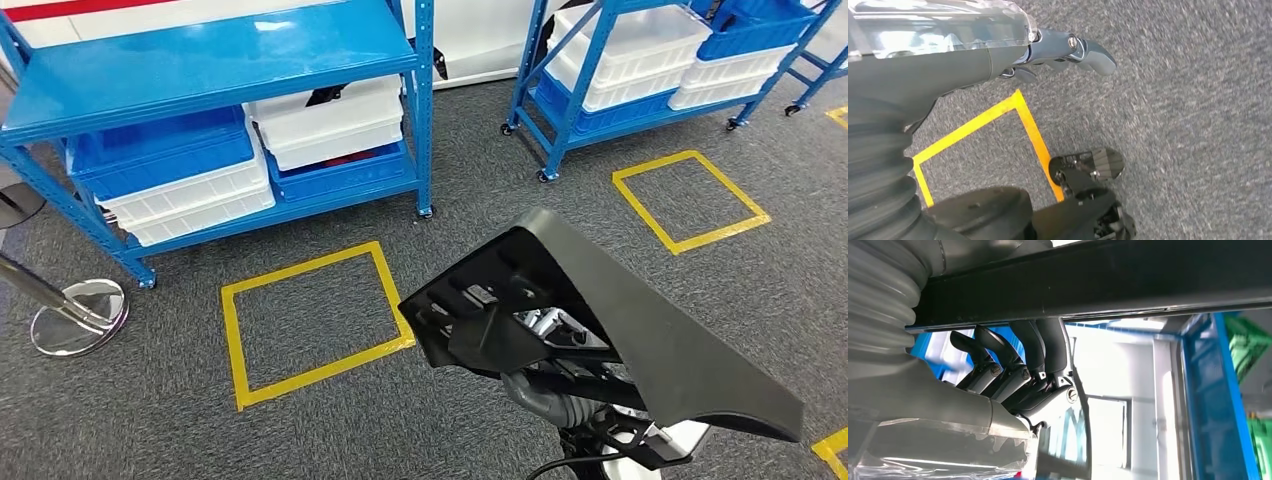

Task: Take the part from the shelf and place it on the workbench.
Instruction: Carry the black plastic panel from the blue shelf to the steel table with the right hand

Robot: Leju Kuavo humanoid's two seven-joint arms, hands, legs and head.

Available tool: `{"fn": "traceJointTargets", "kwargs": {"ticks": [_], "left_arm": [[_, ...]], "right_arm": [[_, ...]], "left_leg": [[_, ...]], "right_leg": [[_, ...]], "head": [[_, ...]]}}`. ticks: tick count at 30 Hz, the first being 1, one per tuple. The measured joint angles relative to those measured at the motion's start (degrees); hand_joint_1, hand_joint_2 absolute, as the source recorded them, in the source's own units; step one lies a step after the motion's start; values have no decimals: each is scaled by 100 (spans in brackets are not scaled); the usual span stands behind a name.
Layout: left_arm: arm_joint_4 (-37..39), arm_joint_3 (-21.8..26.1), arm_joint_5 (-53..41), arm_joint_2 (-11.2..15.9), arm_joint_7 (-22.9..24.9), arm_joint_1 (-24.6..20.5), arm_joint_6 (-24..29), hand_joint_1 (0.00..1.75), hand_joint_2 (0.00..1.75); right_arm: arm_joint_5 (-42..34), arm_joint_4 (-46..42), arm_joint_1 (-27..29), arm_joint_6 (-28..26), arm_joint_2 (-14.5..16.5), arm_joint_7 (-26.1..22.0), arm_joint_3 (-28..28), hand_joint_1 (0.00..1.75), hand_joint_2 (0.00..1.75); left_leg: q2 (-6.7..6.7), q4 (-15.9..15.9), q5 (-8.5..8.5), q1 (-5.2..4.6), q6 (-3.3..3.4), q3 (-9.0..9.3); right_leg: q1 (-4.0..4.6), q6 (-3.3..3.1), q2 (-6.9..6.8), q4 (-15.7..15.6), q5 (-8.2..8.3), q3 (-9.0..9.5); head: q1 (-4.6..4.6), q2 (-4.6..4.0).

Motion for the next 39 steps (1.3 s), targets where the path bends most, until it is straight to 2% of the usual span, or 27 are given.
{"fn": "traceJointTargets", "kwargs": {"ticks": [2, 3, 4, 6, 7, 8, 9, 11, 12, 13, 14, 15, 16, 18, 20, 22, 24, 26, 28, 29, 30, 32, 34, 35, 37, 38, 39], "left_arm": [[0, 17, -16, -9, 78, -7, -14, 0, 175], [0, 21, -45, -12, 138, -8, -21, 0, 175], [0, 22, -89, -13, 221, -4, -28, 0, 175], [0, 20, -189, -18, 460, 18, -36, 0, 175], [0, 19, -235, -21, 593, 38, -40, 0, 175], [0, 19, -263, -23, 701, 62, -42, 0, 175], [1, 18, -277, -26, 774, 89, -45, 0, 175], [2, 19, -262, -34, 820, 130, -68, 0, 175], [2, 20, -248, -42, 825, 139, -82, 0, 175], [2, 20, -236, -52, 828, 143, -95, 0, 175], [3, 21, -231, -67, 828, 144, -103, 0, 175], [4, 20, -232, -82, 827, 145, -110, 0, 175], [5, 20, -235, -100, 831, 152, -115, 0, 175], [7, 20, -240, -126, 843, 176, -123, 0, 175], [8, 20, -251, -157, 862, 189, -131, 0, 175], [9, 20, -277, -195, 873, 182, -139, 0, 175], [9, 19, -292, -226, 849, 175, -138, 0, 175], [9, 19, -298, -245, 760, 181, -138, 0, 175], [9, 19, -319, -248, 657, 192, -137, 0, 175], [9, 19, -330, -248, 622, 193, -131, 0, 175], [9, 18, -338, -248, 600, 191, -125, 0, 175], [9, 18, -340, -247, 581, 183, -111, 0, 175], [8, 18, -324, -234, 575, 173, -87, 0, 175], [7, 18, -309, -228, 566, 167, -66, 0, 175], [7, 19, -268, -220, 527, 152, -30, 0, 175], [7, 20, -251, -219, 503, 142, -19, 0, 175], [7, 20, -236, -217, 479, 134, -14, 0, 175]], "right_arm": [[-57, 2, -48, 10, -1, 44, -115, 175, 175], [-79, 2, -60, 11, -1, 58, -164, 175, 175], [-97, 1, -58, 12, -3, 65, -213, 175, 175], [-121, -28, 6, 14, -14, 59, -332, 175, 175], [-128, -54, 57, 15, -22, 56, -404, 175, 175], [-137, -86, 104, 18, -30, 56, -469, 175, 175], [-146, -111, 137, 23, -36, 66, -517, 175, 175], [-179, -131, 183, 66, -40, 132, -552, 175, 175], [-192, -130, 212, 94, -40, 183, -557, 175, 175], [-203, -127, 245, 122, -40, 236, -558, 175, 175], [-203, -121, 274, 139, -40, 282, -559, 175, 175], [-193, -116, 293, 147, -40, 321, -560, 175, 175], [-173, -112, 304, 151, -40, 350, -560, 175, 175], [-127, -105, 319, 150, -40, 389, -560, 175, 175], [-108, -78, 331, 156, -43, 400, -555, 175, 175], [-110, -28, 326, 169, -56, 398, -533, 175, 175], [-117, 28, 290, 159, -88, 401, -502, 175, 175], [-121, 88, 229, 118, -131, 412, -472, 175, 175], [-131, 146, 200, 86, -178, 423, -448, 175, 175], [-144, 175, 201, 83, -207, 426, -438, 175, 175], [-159, 201, 199, 82, -238, 428, -426, 175, 175], [-183, 247, 181, 83, -297, 428, -399, 175, 175], [-201, 288, 147, 85, -336, 431, -370, 175, 175], [-218, 310, 123, 88, -357, 431, -356, 175, 175], [-268, 355, 72, 98, -407, 428, -328, 175, 175], [-295, 378, 49, 102, -438, 423, -318, 175, 175], [-317, 403, 26, 103, -467, 418, -310, 175, 175]], "left_leg": [[99, 107, -49, 2, -69, -45], [136, 162, -79, -11, -112, -64], [170, 203, -102, -25, -149, -75], [243, 236, -119, -36, -204, -75], [247, 254, -141, -22, -233, -78], [190, 326, -213, -7, -259, -105], [93, 500, -349, 6, -281, -175], [-134, 1208, -764, 15, -297, -473], [-190, 1614, -935, 11, -289, -649], [-219, 1904, -1015, 4, -270, -775], [-233, 1987, -978, -7, -237, -810], [-247, 1831, -834, -24, -190, -738], [-295, 1483, -616, -46, -123, -577], [-539, 739, -275, -81, 42, -243], [-701, 414, -176, -117, 143, -104], [-616, 254, -136, -128, 160, -42], [-481, 1, -59, -96, 148, 62], [-333, -121, -9, -78, 121, 109], [-193, -97, -21, -75, 103, 92], [-123, -68, -38, -70, 87, 79], [-56, -28, -61, -59, 64, 66], [66, 89, -137, -30, -11, 42], [150, 207, -223, -32, -102, 11], [186, 239, -249, -41, -143, 4], [261, 254, -266, -36, -209, 17], [260, 278, -296, -22, -240, 20], [196, 371, -383, -6, -265, -11]], "right_leg": [[-16, 25, -186, -783, 296, 456], [-12, 2, -261, -1072, 367, 611], [0, -33, -311, -1212, 376, 676], [21, -129, -243, -1228, 363, 649], [24, -167, -198, -1227, 374, 636], [24, -203, -150, -1230, 388, 624], [21, -238, -98, -1235, 406, 611], [34, -284, 15, -1238, 432, 580], [51, -298, 74, -1237, 440, 569], [74, -307, 138, -1236, 446, 564], [98, -315, 207, -1236, 450, 565], [124, -321, 279, -1236, 454, 572], [146, -325, 356, -1236, 457, 582], [159, -323, 484, -1237, 469, 590], [110, -278, 585, -1244, 500, 559], [78, -209, 669, -1272, 542, 528], [97, -166, 488, -1153, 452, 448], [88, -114, 181, -619, 141, 185], [32, -32, 70, 35, -125, -130], [1, 9, 48, 159, -124, -187], [-28, 47, 22, 61, -19, -131], [-62, 96, -122, -633, 306, 249], [-51, 52, -272, -1148, 462, 520], [-32, 0, -291, -1189, 447, 535], [-12, -98, -195, -1163, 462, 497], [-11, -136, -150, -1167, 475, 483], [-13, -171, -102, -1176, 493, 467]], "head": [[0, 0], [-1, 0], [-2, 0], [-3, 0], [-2, 0], [-2, 0], [-3, 0], [-3, 0], [-3, 0], [-3, 0], [-3, 0], [-3, 0], [-3, 0], [-2, 0], [-2, 0], [-3, 0], [-2, 0], [-1, 0], [-1, 0], [-1, 0], [-1, 0], [-1, 0], [-1, 0], [-2, 0], [-2, 0], [-2, 0], [-2, 0]]}}
